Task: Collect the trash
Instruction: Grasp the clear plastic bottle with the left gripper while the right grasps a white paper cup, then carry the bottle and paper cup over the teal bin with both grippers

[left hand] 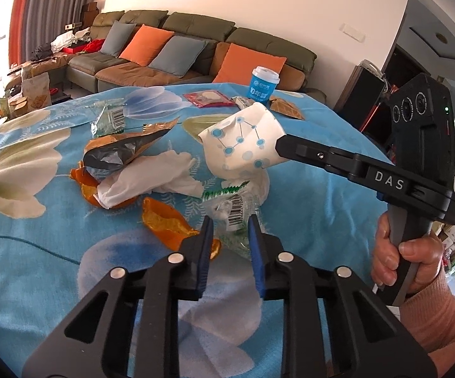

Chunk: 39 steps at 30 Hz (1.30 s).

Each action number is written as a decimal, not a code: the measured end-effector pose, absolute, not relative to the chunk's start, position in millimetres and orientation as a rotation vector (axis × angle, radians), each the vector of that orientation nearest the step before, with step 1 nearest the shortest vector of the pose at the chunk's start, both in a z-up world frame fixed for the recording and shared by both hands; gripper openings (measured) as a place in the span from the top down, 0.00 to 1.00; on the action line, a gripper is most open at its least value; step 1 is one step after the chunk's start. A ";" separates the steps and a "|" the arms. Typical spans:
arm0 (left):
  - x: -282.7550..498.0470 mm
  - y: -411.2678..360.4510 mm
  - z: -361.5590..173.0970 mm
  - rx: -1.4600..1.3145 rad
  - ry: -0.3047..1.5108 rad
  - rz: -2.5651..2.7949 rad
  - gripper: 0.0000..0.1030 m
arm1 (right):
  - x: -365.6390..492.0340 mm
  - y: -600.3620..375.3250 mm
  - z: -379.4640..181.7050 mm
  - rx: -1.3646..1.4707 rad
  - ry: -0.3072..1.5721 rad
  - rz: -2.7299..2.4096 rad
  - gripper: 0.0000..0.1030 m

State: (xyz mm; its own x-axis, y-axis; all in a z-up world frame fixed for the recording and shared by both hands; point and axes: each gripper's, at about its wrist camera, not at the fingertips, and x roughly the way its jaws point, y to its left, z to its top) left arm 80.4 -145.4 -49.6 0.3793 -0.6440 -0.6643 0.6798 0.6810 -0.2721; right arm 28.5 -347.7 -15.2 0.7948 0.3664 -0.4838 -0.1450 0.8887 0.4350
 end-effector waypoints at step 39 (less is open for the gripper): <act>27.2 79.4 7.9 -0.223 0.663 -0.545 0.82 | 43.3 -208.7 21.9 0.278 0.574 0.629 0.98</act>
